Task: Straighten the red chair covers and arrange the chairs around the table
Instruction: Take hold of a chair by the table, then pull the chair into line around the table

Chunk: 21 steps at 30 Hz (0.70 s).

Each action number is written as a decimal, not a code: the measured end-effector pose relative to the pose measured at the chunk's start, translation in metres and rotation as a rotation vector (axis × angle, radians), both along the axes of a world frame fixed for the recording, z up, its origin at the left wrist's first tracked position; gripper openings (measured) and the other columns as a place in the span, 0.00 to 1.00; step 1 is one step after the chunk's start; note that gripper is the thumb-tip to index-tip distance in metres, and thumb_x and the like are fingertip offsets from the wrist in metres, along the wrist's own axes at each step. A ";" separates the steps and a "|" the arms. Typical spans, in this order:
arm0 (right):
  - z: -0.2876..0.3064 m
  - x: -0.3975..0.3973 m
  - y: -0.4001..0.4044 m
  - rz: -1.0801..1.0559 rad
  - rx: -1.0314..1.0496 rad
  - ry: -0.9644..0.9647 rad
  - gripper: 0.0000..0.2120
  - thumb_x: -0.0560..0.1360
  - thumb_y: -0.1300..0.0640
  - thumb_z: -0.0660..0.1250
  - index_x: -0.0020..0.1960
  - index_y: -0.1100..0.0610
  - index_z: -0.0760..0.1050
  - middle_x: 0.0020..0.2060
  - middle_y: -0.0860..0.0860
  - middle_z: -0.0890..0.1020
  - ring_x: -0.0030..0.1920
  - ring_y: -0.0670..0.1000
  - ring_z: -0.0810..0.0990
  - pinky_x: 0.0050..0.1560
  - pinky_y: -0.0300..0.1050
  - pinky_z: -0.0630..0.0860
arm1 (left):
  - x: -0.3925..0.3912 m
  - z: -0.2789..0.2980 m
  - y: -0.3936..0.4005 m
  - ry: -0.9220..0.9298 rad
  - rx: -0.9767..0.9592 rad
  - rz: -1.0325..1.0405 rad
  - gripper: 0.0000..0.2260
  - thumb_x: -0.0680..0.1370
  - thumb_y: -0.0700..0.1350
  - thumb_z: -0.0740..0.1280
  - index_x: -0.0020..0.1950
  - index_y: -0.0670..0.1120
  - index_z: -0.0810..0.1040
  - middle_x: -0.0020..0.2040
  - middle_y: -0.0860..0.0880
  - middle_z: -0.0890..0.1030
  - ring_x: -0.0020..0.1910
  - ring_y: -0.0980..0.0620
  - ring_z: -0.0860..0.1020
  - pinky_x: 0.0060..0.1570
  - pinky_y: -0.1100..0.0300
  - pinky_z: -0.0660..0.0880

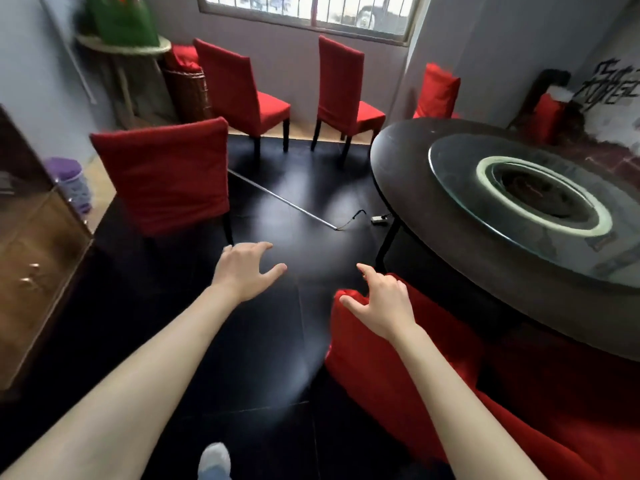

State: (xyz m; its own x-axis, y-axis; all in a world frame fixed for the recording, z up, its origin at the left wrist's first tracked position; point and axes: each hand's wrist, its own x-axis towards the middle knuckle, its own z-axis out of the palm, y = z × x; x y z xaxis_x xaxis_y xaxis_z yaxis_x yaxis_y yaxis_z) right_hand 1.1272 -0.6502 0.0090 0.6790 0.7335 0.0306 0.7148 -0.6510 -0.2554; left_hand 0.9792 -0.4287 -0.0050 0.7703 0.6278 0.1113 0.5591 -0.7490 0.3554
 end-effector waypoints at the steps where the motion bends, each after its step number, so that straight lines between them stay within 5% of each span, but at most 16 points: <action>1: 0.000 0.000 0.020 0.023 0.006 -0.002 0.35 0.72 0.36 0.66 0.74 0.50 0.63 0.62 0.50 0.78 0.62 0.55 0.74 0.66 0.53 0.65 | -0.006 0.001 0.016 0.000 0.008 0.024 0.26 0.75 0.62 0.65 0.68 0.49 0.73 0.62 0.46 0.79 0.62 0.45 0.75 0.63 0.51 0.65; 21: -0.013 0.005 0.376 0.229 -0.120 0.068 0.35 0.73 0.36 0.64 0.74 0.50 0.61 0.63 0.50 0.77 0.65 0.55 0.70 0.64 0.51 0.67 | -0.053 -0.003 0.329 0.010 -0.001 0.241 0.27 0.74 0.63 0.64 0.69 0.49 0.73 0.65 0.48 0.77 0.66 0.47 0.72 0.65 0.51 0.65</action>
State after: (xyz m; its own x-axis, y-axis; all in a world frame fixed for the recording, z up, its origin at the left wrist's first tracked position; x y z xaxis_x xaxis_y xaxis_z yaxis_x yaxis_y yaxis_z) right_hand 1.1318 -0.2744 -0.0040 0.4923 0.8640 -0.1058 0.8310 -0.5026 -0.2382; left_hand 0.9264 -0.1002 -0.0079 0.5990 0.7940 0.1036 0.7254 -0.5929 0.3495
